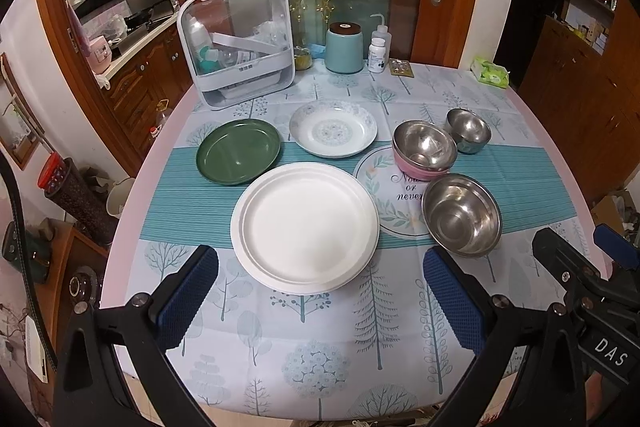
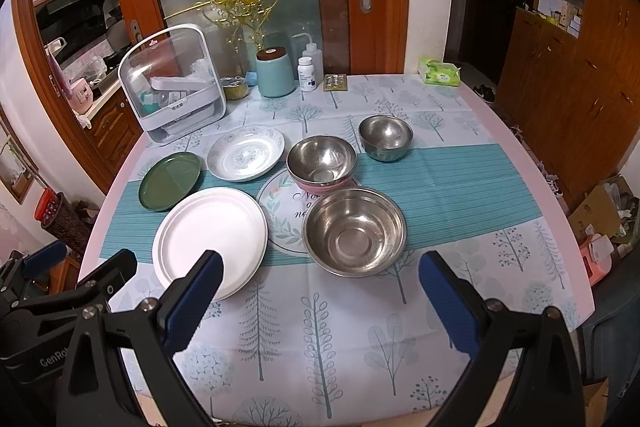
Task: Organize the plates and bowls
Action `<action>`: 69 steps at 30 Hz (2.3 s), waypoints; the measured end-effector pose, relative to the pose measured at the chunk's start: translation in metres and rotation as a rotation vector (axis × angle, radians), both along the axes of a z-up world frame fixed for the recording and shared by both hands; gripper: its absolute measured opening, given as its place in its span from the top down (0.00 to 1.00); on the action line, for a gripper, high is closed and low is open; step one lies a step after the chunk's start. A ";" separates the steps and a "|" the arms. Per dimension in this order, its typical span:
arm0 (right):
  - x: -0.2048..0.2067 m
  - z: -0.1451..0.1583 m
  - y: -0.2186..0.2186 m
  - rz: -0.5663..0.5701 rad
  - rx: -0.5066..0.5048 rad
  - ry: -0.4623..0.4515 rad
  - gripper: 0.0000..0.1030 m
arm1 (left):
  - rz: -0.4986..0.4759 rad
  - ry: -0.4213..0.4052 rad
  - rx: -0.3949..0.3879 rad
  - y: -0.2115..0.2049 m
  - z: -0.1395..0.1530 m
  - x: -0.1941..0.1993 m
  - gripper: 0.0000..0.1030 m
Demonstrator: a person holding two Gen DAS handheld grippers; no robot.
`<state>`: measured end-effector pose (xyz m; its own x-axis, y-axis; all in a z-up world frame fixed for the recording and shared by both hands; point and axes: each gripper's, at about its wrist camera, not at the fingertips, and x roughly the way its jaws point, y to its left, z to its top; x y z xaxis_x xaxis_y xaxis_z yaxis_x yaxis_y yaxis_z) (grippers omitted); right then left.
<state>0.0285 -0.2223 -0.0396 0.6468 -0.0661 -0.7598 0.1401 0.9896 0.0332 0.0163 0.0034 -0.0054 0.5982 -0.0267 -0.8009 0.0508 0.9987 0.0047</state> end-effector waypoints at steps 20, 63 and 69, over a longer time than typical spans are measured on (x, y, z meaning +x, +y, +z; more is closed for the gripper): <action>0.000 -0.006 -0.004 0.012 0.013 0.001 0.04 | 0.010 0.005 0.004 -0.006 -0.003 -0.008 0.01; -0.004 0.010 -0.028 0.071 0.024 -0.021 0.04 | 0.068 0.008 0.021 -0.034 0.010 -0.015 0.01; -0.001 0.013 -0.036 0.101 0.019 -0.044 0.04 | 0.093 -0.009 0.020 -0.036 0.011 -0.017 0.01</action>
<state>0.0276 -0.2588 -0.0264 0.6824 0.0154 -0.7308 0.0372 0.9977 0.0558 -0.0005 -0.0330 0.0056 0.6041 0.0458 -0.7956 -0.0426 0.9988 0.0251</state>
